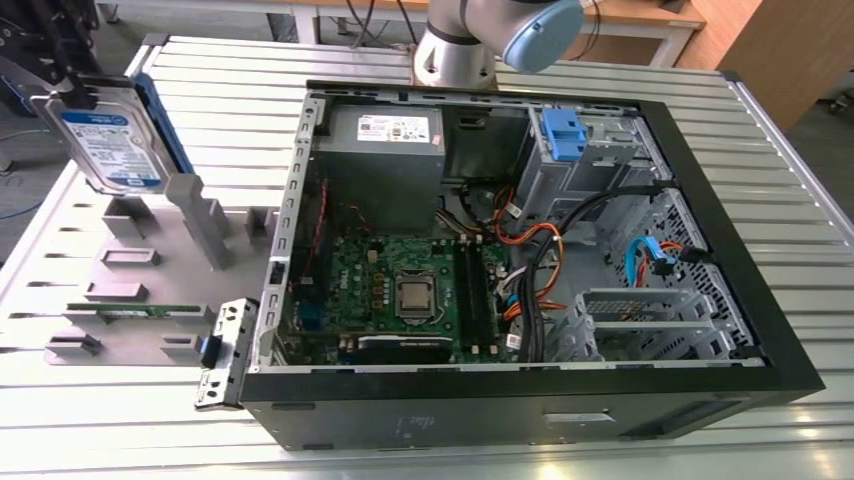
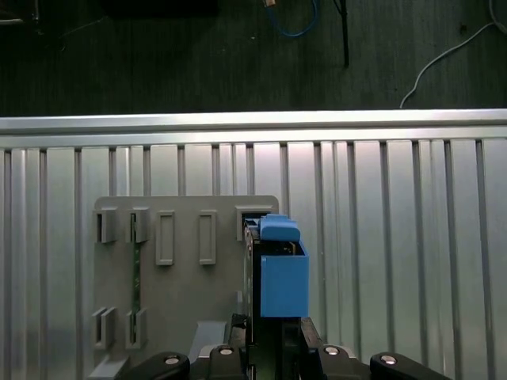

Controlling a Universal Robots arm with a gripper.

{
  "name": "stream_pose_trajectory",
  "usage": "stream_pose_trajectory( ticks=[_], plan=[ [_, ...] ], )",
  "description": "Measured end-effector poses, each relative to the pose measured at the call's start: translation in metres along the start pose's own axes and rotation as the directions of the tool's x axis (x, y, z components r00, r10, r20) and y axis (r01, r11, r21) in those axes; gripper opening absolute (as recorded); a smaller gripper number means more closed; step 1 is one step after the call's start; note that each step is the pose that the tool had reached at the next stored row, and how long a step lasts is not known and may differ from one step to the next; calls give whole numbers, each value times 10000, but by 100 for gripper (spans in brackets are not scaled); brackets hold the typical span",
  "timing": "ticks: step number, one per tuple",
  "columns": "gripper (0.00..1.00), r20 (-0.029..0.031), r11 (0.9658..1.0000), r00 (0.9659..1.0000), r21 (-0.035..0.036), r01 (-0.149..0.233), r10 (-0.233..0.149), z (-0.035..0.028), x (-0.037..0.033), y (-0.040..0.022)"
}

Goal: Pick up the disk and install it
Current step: 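Pick up the disk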

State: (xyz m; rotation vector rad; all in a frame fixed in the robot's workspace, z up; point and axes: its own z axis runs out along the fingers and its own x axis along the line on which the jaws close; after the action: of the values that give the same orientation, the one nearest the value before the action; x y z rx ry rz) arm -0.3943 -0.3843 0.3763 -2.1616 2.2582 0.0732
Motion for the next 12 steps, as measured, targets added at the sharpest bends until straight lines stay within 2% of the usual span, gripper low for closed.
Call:
stream_pose_trajectory(
  ticks=[12],
  plan=[
    [35, 1, 10000, 10000, 1, 0, 0, -104, -4, 3]
  ],
)
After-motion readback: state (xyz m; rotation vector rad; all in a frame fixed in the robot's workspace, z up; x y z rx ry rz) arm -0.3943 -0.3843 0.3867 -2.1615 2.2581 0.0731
